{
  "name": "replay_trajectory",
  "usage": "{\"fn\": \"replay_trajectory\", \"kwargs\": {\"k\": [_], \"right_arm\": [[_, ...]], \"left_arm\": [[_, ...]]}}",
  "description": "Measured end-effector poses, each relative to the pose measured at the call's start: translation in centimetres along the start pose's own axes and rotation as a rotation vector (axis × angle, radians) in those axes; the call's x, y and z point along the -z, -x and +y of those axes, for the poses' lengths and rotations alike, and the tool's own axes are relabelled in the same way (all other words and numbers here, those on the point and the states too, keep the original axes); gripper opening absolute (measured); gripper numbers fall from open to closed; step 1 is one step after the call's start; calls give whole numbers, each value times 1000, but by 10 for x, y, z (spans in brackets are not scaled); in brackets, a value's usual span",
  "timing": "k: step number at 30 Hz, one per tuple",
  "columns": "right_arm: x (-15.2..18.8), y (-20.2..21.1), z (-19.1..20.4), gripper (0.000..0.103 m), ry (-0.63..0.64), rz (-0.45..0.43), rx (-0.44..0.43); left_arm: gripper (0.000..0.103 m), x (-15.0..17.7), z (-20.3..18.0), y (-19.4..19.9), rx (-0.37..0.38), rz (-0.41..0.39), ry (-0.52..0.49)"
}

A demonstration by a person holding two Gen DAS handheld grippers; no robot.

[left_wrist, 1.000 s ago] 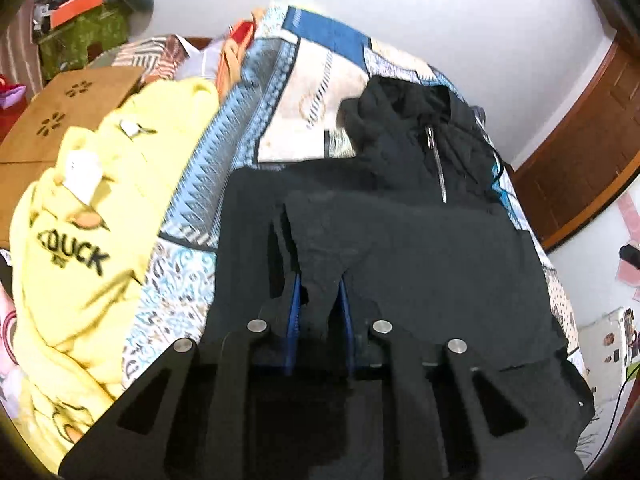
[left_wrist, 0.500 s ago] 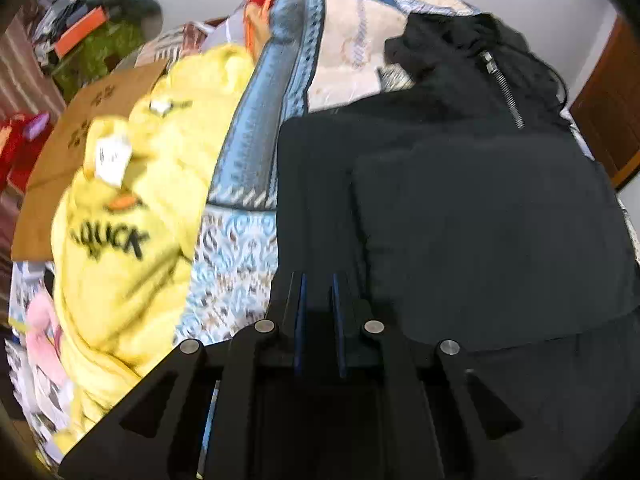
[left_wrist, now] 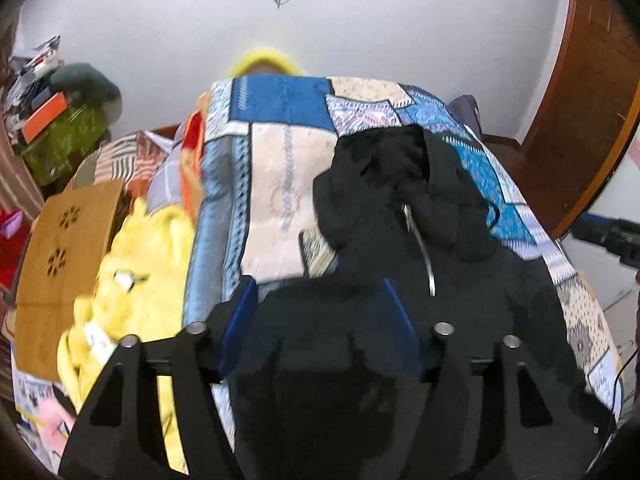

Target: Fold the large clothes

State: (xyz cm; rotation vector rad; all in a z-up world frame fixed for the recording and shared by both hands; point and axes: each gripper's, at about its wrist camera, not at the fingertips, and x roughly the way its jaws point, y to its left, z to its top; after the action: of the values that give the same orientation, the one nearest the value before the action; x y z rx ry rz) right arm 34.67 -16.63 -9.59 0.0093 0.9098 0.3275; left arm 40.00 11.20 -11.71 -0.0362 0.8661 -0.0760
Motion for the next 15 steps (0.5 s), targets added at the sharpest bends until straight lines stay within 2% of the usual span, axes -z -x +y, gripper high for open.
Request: {"fn": "replay_trajectory", "kwargs": {"k": [2,6,11,15], "right_arm": [[-8,-13,-2,54,-11,9,2],[-22,-45,-10,54,-51,34,-4],[-35,-84,-20,54,-82,72,2],[-43,-117,-32,54,-90,96,40]], "left_arm": [[67,-13,-1,-13,9,7,27],[67,-37,1,-55,84,61,133],[67,-54,2,-112,91,124,203],[67,-53,5,-151,89,179,234]]}}
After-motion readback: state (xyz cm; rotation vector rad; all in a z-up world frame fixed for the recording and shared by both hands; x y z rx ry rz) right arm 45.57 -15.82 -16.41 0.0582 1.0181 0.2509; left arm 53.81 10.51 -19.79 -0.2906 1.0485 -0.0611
